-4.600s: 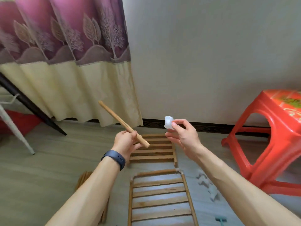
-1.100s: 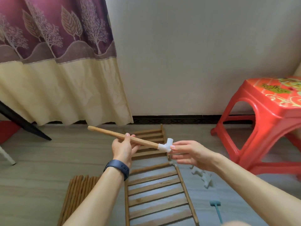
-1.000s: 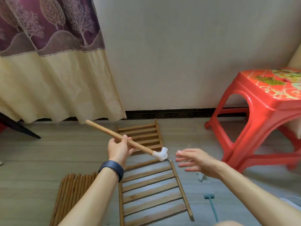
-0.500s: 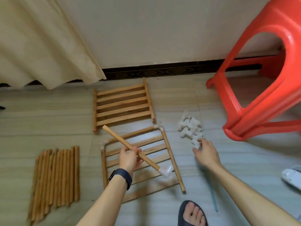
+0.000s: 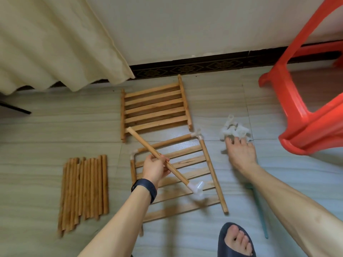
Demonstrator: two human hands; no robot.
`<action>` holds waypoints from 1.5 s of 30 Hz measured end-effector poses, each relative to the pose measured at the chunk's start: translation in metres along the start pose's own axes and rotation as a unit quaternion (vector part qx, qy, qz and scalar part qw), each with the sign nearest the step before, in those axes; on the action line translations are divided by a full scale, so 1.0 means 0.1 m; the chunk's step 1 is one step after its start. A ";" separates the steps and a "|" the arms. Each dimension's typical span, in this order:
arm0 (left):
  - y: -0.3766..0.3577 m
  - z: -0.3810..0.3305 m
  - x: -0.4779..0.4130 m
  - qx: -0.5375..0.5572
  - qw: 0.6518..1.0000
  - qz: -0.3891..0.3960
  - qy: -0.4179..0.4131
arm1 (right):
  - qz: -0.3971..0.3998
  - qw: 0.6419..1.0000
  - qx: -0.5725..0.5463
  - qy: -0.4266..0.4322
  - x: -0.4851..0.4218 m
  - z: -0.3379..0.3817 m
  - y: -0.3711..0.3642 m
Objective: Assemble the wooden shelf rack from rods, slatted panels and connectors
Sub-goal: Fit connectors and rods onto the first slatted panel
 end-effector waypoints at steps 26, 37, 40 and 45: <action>0.67 -0.27 0.49 -0.055 0.996 0.057 -0.037 | 0.075 0.945 -0.263 -0.177 0.65 -0.06 0.14; 0.19 0.19 -0.03 -0.082 0.994 0.065 0.019 | 0.125 0.960 -0.222 -0.114 0.19 -0.16 -0.28; 0.13 0.22 -0.05 -0.092 0.993 0.070 0.027 | 0.127 0.973 -0.171 -0.086 0.19 -0.07 -0.32; 0.17 0.12 -0.02 -0.108 0.992 0.071 0.002 | 0.089 0.971 -0.195 -0.106 0.23 -0.01 -0.30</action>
Point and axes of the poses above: each hand's wrist, its own x-axis away from the middle knuckle, its own y-axis out of the back of the hand, z = x × y, the point moved 10 cm from there along -x, towards the middle knuckle, and after that the axes turned 3 degrees about -z, right-handed, at the moved point
